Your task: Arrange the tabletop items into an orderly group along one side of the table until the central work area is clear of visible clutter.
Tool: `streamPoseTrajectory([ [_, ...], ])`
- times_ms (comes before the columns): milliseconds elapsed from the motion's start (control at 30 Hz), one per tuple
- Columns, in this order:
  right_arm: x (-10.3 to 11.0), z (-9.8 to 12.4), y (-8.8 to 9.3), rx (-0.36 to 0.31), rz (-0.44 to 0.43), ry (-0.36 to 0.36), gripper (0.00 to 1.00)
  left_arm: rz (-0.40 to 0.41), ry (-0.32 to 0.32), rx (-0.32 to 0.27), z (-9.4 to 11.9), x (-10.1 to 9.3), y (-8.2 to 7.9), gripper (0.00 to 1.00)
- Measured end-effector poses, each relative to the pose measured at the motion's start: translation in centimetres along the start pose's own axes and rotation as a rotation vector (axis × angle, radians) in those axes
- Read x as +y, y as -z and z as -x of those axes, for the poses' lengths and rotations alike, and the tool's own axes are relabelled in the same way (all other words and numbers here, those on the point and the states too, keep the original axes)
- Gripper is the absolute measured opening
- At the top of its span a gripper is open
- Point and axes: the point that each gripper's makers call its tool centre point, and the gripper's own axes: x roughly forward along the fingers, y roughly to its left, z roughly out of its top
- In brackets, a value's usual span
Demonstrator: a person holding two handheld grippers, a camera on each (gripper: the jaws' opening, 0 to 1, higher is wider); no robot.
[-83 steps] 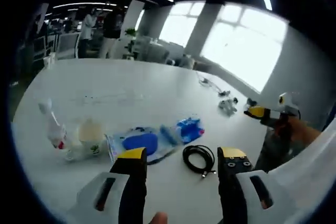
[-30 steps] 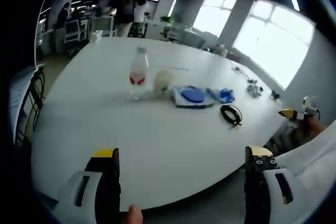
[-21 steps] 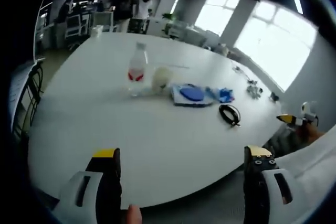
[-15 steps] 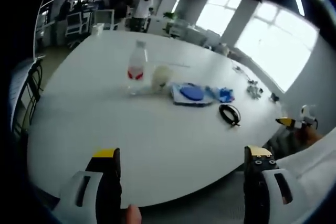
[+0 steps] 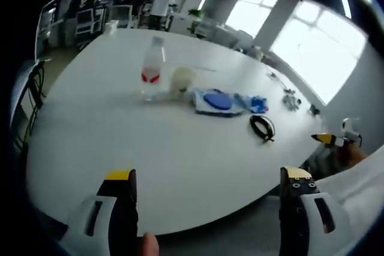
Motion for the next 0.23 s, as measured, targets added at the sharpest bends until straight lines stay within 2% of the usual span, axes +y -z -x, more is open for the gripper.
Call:
streamPoseTrajectory([
  [233,-0.37,-0.29,-0.06,0.010,-0.001,0.001,0.96,0.007,-0.014,-0.009,0.27,0.40,-0.27,0.96],
])
